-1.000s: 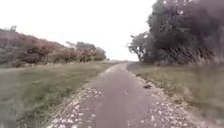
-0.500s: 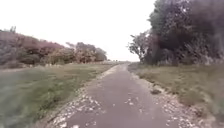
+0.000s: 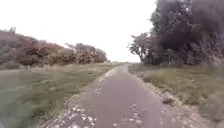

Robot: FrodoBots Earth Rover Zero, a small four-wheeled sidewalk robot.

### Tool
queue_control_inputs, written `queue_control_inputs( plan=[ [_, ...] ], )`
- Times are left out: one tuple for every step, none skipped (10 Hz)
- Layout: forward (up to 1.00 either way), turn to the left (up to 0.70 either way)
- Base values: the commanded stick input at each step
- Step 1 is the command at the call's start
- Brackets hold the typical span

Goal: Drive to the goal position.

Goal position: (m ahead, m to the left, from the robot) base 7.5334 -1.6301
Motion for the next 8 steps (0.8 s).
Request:
queue_control_inputs(
  plan=[
    [1.00, -0.24],
    [1.00, -0.33],
    [1.00, -0.28],
    [1.00, -0.15],
    [1.00, 0.00],
    [1.00, 0.00],
    [1.00, 0.00],
    [1.00, 0.00]
  ],
)
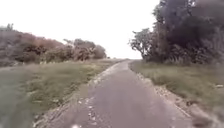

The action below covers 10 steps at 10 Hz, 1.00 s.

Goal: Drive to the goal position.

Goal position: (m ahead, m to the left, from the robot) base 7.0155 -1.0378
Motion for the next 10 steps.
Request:
queue_control_inputs(
  plan=[
    [1.00, 0.00],
    [1.00, 0.00],
    [1.00, 0.00],
    [1.00, 0.00],
    [1.00, 0.00],
    [1.00, 0.00],
    [1.00, 0.00],
    [1.00, 0.00],
    [1.00, 0.00],
    [1.00, 0.00]
  ],
)
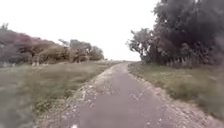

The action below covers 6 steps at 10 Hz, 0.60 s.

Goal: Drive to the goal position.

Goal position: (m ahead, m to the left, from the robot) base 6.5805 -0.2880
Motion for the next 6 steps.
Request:
queue_control_inputs(
  plan=[
    [1.00, -0.14],
    [1.00, -0.26],
    [1.00, -0.26],
    [1.00, -0.12],
    [1.00, 0.00],
    [1.00, 0.00]
  ],
)
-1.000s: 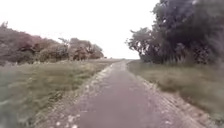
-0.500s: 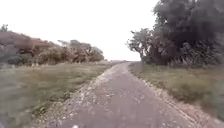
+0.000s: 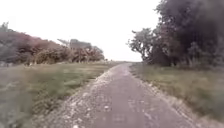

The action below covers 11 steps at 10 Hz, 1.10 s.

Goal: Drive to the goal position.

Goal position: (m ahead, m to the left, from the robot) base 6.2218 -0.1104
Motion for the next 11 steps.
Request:
queue_control_inputs(
  plan=[
    [1.00, 0.00],
    [1.00, 0.00],
    [1.00, 0.00],
    [1.00, 0.00],
    [1.00, 0.00],
    [1.00, 0.00],
    [1.00, 0.00],
    [1.00, 0.00],
    [1.00, 0.00],
    [1.00, 0.00],
    [1.00, 0.00]
  ],
)
